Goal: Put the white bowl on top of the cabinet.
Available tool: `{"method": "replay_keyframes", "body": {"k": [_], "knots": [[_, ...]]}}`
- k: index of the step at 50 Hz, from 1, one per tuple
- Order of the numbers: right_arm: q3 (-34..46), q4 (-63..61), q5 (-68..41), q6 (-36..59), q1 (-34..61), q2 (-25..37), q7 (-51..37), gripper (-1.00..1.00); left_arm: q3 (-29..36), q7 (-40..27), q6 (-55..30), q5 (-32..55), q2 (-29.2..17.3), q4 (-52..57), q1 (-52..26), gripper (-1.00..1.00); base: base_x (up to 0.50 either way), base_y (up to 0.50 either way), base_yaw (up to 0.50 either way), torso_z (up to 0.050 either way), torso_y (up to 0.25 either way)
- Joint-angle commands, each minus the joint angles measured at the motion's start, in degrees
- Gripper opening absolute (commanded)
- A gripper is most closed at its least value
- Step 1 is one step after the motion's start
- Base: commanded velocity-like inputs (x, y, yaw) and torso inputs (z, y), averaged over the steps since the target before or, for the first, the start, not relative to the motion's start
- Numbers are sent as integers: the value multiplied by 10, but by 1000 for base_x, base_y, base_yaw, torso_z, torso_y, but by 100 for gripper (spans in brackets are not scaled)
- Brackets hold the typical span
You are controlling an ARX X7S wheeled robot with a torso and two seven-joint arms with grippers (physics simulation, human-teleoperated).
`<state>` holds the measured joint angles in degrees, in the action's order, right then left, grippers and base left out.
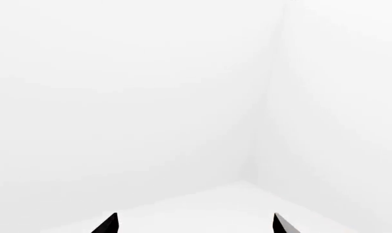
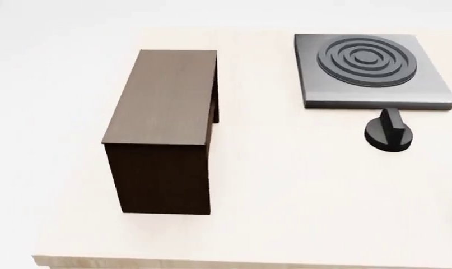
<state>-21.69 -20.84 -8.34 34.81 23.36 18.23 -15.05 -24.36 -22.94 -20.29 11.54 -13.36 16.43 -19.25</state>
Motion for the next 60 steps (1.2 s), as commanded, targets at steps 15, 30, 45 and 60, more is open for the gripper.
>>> {"method": "replay_keyframes", "body": {"k": [15, 30, 45, 60], "knots": [[-3, -3, -14, 1, -1, 0, 4, 100, 5, -5, 3, 3, -4, -5, 1, 100, 108, 0, 0, 0, 0], [0, 1, -13, 0, -1, 2, 0, 100, 5, -8, 0, 9, -5, -1, 2, 100, 498, 0, 0, 0, 0], [0, 5, -16, -3, -1, 1, -2, 100, 9, -10, 6, 7, -8, -6, 4, 100, 302, 0, 0, 0, 0], [4, 16, -7, -6, 1, 2, -15, 100, 10, -13, 9, 9, -10, -7, 6, 100, 349, 0, 0, 0, 1]]}}
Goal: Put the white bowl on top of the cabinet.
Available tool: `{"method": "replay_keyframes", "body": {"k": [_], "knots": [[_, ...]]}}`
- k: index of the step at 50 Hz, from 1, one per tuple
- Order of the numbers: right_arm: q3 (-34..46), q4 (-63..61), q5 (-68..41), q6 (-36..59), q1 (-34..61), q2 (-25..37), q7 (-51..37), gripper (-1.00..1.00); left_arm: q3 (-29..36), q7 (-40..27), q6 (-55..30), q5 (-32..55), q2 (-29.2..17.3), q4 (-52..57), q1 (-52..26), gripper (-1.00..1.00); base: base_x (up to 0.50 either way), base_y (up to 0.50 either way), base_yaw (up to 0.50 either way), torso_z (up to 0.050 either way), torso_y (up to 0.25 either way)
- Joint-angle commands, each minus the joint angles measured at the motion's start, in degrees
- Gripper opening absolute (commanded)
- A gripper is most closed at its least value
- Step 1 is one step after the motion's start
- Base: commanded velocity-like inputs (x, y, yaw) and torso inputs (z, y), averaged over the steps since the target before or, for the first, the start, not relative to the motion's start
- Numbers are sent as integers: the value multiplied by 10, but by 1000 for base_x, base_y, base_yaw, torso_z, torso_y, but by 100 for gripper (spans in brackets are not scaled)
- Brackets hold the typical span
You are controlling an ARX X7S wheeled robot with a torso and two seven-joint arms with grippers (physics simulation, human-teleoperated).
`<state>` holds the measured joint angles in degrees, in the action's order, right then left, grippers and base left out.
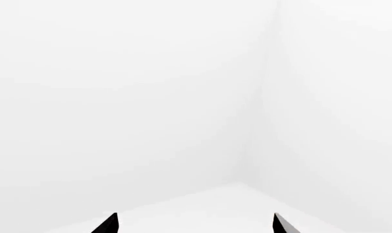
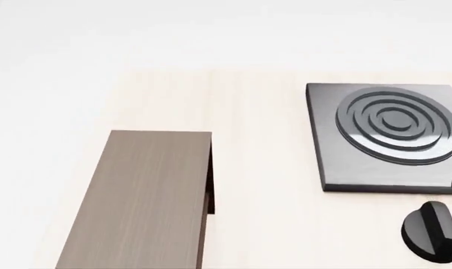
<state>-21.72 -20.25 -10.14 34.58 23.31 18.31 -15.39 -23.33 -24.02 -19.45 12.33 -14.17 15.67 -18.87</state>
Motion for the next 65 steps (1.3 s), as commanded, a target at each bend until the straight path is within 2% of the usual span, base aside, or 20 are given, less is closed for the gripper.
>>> {"method": "replay_keyframes", "body": {"k": [1, 8, 11, 33, 48, 65], "knots": [[3, 11, 12, -1, 3, 1, -15, 100, 0, -3, 1, 1, -2, 1, 2, 100, 0, 0, 0, 0, 0], [-12, 21, 35, 31, 23, -4, -64, 100, 1, -5, 0, 2, -3, 2, 2, 100, 0, 0, 0, 0, 0], [-25, 30, 45, 72, 40, -8, -96, 100, 2, -5, 0, 2, -3, 1, 2, 100, 0, 0, 0, 0, 0], [-56, 71, 85, 115, 71, -11, -178, 100, 6, -10, -1, 2, -9, -1, 3, 100, 0, 0, 0, 0, 0], [-86, 126, 131, 144, 107, -23, -274, 100, 9, -13, 8, 0, -10, -8, 5, 100, 0, 0, 0, 0, 0], [-160, 121, 93, 224, 146, -39, -279, 100, 11, -16, 9, 2, -12, -11, 4, 100, 0, 0, 0, 0, 0]]}}
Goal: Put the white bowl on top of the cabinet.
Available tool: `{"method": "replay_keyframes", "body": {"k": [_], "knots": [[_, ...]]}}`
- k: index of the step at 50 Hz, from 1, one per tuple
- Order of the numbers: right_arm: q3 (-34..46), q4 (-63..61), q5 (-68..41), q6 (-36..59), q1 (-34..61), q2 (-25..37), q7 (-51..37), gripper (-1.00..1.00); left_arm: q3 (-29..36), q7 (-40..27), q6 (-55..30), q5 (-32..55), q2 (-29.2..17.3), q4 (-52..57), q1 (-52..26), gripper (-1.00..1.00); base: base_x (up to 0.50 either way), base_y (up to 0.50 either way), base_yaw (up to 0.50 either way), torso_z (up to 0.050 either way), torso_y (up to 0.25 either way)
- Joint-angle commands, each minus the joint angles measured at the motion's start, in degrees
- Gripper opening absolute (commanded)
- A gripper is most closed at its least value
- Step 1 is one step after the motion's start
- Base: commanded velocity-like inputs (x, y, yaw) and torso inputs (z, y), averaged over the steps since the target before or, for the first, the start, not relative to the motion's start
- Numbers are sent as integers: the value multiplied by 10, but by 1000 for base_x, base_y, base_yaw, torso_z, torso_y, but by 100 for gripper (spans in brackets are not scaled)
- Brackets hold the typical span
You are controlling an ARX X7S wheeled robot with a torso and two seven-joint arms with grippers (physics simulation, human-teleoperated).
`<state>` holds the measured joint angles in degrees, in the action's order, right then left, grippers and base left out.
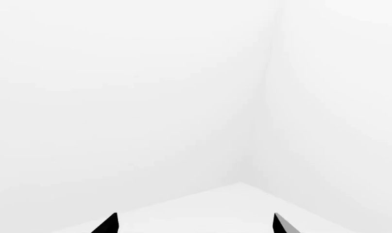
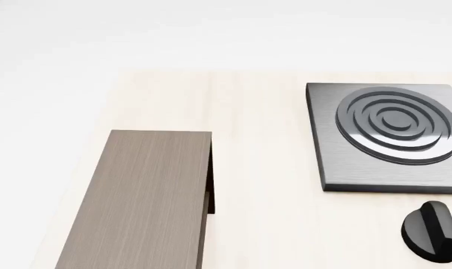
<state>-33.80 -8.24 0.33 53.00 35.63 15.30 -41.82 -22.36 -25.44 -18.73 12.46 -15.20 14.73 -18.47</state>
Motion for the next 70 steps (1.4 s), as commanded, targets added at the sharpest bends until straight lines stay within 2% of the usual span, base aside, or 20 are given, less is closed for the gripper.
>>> {"method": "replay_keyframes", "body": {"k": [1, 13, 29, 52, 70], "knots": [[-42, 2, -12, 45, 25, -9, -16, 100, 1, -2, 2, 1, -1, -2, 0, 100, 0, 0, 0, 0, 0], [-72, 4, -22, 69, 39, -12, -24, 100, 3, -5, 3, 1, -3, -3, 2, 100, 0, 0, 0, 0, 0], [-81, 6, 13, 37, 34, -13, -76, 100, 6, -7, 3, 4, -5, -2, 3, 100, 0, 0, 0, 0, 0], [-168, 26, -47, 78, 62, -16, -42, 100, 10, -10, 6, 6, -8, -7, 2, 100, 0, 0, 0, 0, 0], [-191, 48, -35, 51, 58, -9, -62, 100, 15, -12, 7, 8, -10, -9, 3, 100, 0, 0, 0, 0, 0]]}}
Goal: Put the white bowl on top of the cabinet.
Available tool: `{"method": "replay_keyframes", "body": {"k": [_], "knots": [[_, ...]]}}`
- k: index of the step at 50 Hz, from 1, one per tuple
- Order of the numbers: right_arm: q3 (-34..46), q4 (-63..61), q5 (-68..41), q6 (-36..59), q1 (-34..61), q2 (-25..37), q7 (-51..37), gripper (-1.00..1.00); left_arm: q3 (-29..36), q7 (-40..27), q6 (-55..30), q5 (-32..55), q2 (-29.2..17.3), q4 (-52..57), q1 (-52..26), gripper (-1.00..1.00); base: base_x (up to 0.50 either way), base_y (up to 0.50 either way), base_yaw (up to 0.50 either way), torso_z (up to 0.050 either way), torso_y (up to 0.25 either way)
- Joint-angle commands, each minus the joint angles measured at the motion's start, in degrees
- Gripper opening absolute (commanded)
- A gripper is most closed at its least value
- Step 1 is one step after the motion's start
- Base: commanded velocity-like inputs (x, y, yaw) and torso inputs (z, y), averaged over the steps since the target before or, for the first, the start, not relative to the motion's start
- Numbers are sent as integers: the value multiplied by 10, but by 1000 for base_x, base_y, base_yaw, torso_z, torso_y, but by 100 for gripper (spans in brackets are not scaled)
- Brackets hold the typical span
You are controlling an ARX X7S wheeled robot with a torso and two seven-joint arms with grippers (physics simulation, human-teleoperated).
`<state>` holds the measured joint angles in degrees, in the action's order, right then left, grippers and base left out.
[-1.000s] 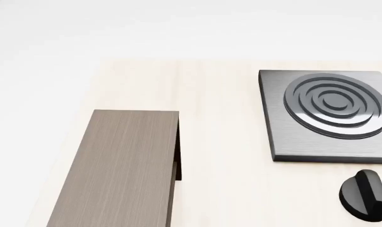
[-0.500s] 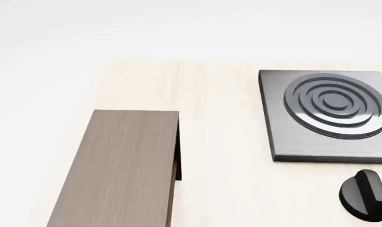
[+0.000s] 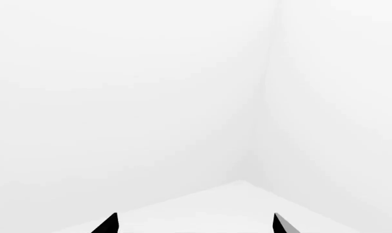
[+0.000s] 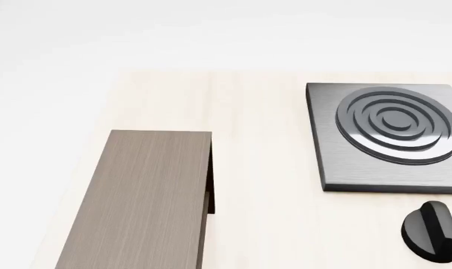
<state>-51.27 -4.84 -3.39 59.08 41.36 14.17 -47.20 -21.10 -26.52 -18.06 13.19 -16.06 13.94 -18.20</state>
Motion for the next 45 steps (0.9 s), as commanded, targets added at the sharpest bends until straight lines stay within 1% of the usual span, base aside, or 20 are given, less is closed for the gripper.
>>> {"method": "replay_keyframes", "body": {"k": [1, 22, 45], "knots": [[-15, 16, 2, -10, 0, 3, -8, 100, 3, -2, 1, 1, -1, -1, 0, 100, 0, 0, 0, 0, 0], [-28, 63, -15, -5, -2, 15, 16, 100, 5, -6, 2, 3, -4, -5, 0, 100, 0, 0, 0, 0, 0], [-35, 104, -17, -33, -4, 19, 21, 100, 8, -9, 8, 4, -6, -9, 2, 100, 0, 0, 0, 0, 0]]}}
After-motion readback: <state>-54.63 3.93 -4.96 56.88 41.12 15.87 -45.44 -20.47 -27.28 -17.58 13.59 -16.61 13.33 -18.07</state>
